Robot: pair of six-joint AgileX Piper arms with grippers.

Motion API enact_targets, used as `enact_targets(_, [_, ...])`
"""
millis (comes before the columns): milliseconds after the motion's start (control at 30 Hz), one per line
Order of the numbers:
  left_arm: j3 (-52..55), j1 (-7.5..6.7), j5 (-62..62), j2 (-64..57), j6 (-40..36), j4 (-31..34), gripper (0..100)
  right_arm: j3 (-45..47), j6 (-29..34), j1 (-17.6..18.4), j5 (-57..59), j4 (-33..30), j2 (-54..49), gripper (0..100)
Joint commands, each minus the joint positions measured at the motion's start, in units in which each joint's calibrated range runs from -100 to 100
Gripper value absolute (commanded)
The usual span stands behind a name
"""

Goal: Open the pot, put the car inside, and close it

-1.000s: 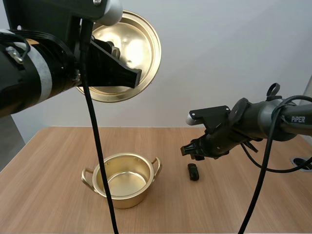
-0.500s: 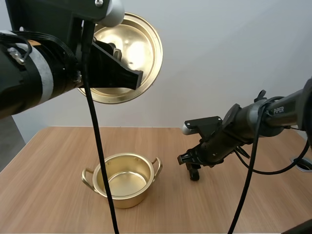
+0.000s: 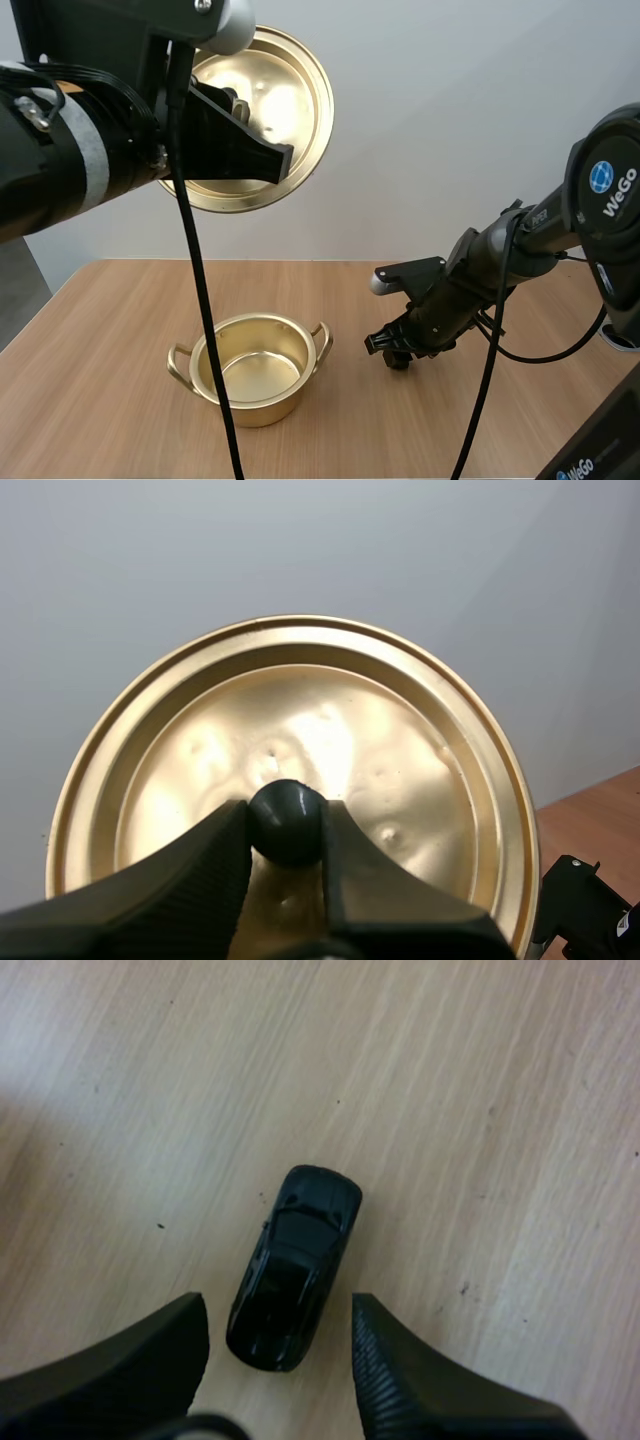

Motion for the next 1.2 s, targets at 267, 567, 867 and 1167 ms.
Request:
enact_targets(267, [0.0,1.35,0.3,0.0,0.0,-0.5,0,-1.6,-4.3,1.7,0.8,3.5,3.3,0])
enact_targets(567, [0.0,1.49,0.7,0.0,0.0,-0.6,0,-6.0,-4.5,1.7,4.3,4.4,-7.7,0])
enact_targets(867, [0.0,2.25,0.5,0.0,0.0,-1.9,0,-6.0,-26.1,3.8,36.1,33.0,-22.6,0])
enact_targets(1167, [0.0,4.25,0.7,0.0,-0.5,-4.1,0,-6.0,-26.8,13.4,26.4,30.2,-14.3,0])
